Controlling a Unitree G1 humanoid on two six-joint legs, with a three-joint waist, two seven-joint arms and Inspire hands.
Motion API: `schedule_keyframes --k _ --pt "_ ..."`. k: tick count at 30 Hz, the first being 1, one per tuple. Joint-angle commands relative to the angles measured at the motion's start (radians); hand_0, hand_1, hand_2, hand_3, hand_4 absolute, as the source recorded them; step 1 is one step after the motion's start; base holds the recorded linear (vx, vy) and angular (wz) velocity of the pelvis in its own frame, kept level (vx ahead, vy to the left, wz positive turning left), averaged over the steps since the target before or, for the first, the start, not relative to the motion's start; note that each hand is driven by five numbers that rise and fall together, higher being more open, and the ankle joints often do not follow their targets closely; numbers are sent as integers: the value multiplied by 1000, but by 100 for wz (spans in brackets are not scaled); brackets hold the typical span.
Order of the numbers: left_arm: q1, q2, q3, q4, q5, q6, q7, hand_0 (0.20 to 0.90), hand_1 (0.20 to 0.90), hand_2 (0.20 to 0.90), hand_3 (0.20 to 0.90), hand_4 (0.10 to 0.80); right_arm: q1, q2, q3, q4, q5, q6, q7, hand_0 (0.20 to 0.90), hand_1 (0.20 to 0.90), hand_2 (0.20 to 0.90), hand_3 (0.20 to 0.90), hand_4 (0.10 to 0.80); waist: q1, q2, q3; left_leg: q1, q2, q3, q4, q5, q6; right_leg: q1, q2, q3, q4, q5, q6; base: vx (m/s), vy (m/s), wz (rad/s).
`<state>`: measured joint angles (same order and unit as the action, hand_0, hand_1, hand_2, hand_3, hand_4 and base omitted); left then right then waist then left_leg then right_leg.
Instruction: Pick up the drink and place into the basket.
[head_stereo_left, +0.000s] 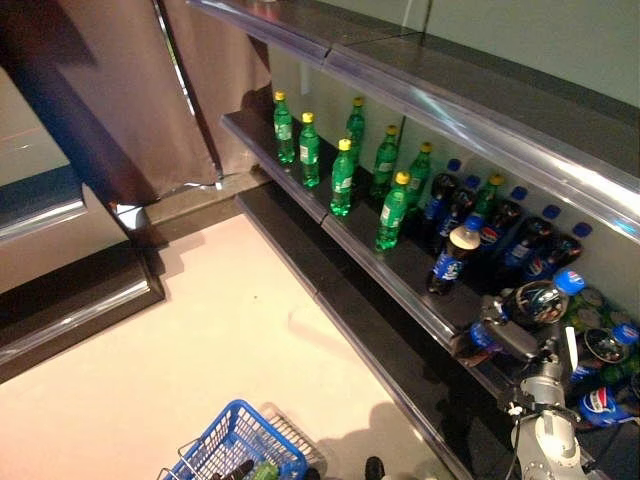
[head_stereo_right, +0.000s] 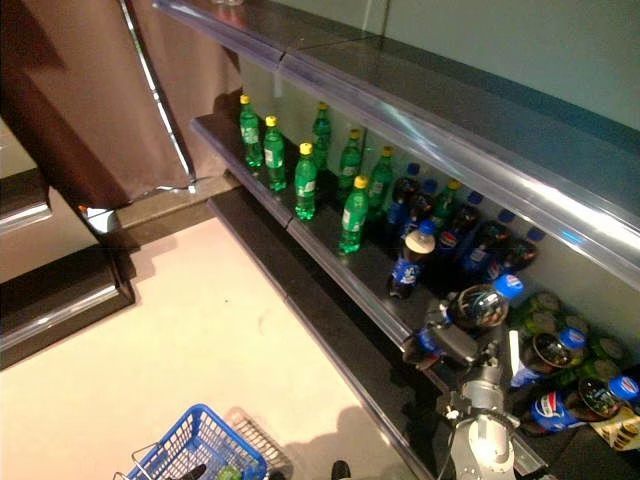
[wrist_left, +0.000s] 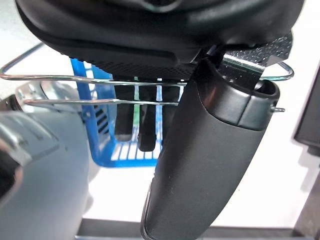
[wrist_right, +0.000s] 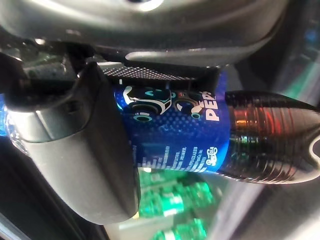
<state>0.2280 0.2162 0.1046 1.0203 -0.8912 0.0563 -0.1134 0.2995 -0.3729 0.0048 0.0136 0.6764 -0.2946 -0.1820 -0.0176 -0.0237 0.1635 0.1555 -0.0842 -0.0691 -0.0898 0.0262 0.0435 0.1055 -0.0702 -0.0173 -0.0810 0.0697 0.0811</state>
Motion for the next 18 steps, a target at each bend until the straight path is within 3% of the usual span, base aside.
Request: schedule_keyframes --k 1,4,12,18 --pt "-143 68 -7 -175 -67 -154 -33 300 300 300 200 100 -124 -21 64 -236 74 -40 231 300 300 300 200 100 -3 14 -103 -1 -5 89 31 -103 -54 -20 50 -21 6 -56 62 -91 63 -1" --pt "-178 110 -50 -281 42 -205 -38 300 300 300 200 100 -110 -19 152 -259 38 36 321 300 300 300 200 100 -7 23 -101 -3 0 104 38 -102 -54 -23 47 -26 15 -62 61 -108 81 1" --pt "-207 230 -110 -619 60 -157 -179 300 300 300 200 100 -173 -93 347 -228 -192 158 422 300 300 300 200 100 41 40 -85 -11 2 96 53 -96 -51 -17 27 -86 52 -85 54 -61 46 24" --pt "-296 320 -185 -887 -44 -31 -284 300 300 300 200 100 -320 -129 471 -64 -185 208 388 300 300 300 200 100 110 42 -82 0 -5 58 46 -90 -53 10 9 -162 61 -92 46 -11 10 31"
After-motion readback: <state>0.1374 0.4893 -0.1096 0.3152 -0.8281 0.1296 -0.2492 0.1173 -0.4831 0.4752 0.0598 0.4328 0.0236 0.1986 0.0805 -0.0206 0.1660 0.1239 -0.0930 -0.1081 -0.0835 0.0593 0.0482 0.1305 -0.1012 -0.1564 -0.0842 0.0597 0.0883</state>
